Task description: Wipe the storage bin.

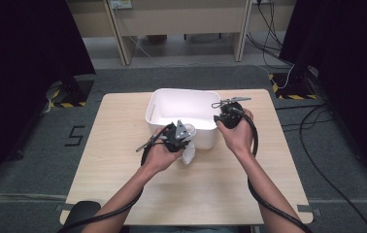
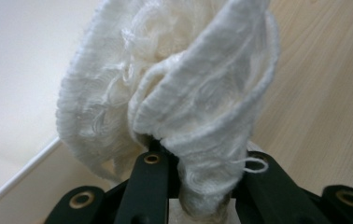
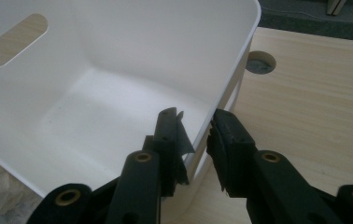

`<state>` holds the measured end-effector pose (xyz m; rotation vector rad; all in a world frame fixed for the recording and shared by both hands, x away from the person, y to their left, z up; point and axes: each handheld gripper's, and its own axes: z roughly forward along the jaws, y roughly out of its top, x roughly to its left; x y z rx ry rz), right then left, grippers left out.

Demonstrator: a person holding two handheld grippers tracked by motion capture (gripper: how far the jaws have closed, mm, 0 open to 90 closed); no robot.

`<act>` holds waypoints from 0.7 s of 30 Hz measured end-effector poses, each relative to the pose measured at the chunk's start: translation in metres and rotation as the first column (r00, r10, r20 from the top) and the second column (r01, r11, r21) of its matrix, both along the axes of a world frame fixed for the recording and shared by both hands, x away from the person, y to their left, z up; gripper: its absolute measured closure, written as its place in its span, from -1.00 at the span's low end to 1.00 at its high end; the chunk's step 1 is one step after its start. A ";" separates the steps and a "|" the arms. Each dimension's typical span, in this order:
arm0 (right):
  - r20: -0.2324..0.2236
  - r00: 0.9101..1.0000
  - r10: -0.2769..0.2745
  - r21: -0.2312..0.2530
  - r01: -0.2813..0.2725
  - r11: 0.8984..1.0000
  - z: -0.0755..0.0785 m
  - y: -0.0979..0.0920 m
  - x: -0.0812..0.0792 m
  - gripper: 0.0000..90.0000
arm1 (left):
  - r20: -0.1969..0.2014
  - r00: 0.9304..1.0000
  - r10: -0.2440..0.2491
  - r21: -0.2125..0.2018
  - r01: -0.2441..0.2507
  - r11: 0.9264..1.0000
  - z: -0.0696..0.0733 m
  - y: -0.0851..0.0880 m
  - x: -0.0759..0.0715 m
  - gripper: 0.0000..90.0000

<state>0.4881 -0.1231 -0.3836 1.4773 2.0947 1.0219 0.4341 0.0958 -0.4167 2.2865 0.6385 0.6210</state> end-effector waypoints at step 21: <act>0.001 1.000 -0.002 0.007 0.002 1.000 0.000 0.000 -0.001 0.61 | 0.007 1.000 0.002 0.036 -0.003 0.999 -0.019 -0.004 -0.001 0.73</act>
